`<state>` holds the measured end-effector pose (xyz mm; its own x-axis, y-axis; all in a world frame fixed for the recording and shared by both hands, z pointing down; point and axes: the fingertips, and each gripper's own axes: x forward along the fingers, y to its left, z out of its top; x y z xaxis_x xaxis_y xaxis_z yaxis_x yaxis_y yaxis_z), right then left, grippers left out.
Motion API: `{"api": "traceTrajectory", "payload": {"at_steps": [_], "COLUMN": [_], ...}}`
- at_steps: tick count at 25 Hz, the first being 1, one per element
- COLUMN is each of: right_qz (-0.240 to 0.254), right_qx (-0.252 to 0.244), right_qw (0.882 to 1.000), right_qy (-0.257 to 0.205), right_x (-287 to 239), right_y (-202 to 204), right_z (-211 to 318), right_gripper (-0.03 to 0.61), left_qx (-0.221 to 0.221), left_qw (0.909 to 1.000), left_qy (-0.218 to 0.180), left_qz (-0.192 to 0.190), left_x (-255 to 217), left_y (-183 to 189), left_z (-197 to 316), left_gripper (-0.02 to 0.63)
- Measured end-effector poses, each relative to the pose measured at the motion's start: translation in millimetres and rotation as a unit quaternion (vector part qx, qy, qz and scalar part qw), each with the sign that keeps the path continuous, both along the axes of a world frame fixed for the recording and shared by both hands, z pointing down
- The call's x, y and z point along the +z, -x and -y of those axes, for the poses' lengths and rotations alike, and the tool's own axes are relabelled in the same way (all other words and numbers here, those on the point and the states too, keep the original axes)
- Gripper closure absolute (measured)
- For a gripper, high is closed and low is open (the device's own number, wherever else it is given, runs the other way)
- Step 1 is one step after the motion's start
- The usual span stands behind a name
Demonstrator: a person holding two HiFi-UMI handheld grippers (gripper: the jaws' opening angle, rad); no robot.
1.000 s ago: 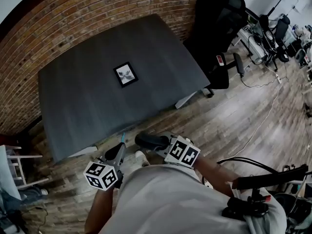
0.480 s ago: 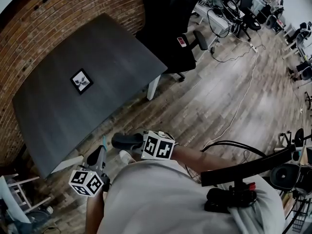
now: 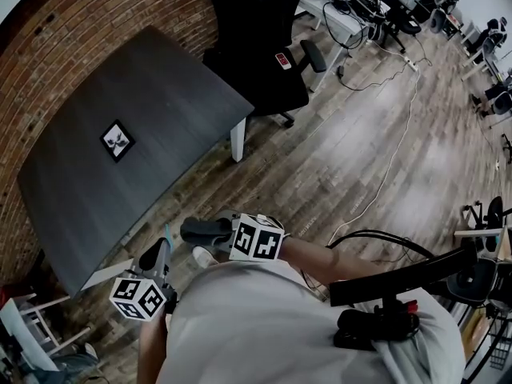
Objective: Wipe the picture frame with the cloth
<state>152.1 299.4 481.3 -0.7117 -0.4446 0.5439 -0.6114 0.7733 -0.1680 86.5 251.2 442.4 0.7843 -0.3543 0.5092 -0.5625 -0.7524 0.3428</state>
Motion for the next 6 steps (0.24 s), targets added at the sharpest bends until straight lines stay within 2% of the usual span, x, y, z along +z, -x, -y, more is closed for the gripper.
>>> {"api": "traceTrajectory", "payload": {"at_steps": [6], "right_qz": [0.007], "right_qx": [0.045], "right_qw": [0.999], "right_qy": [0.005], "right_x": [10], "right_y": [-43], "right_z": [-21], "right_gripper": [0.499], "left_qx": [0.045], "left_qw": [0.9989], "left_qy": [0.010], "left_qz": [0.006], "left_x": [16], "left_y": [-47], "left_z": [-15], "left_gripper": [0.601]}}
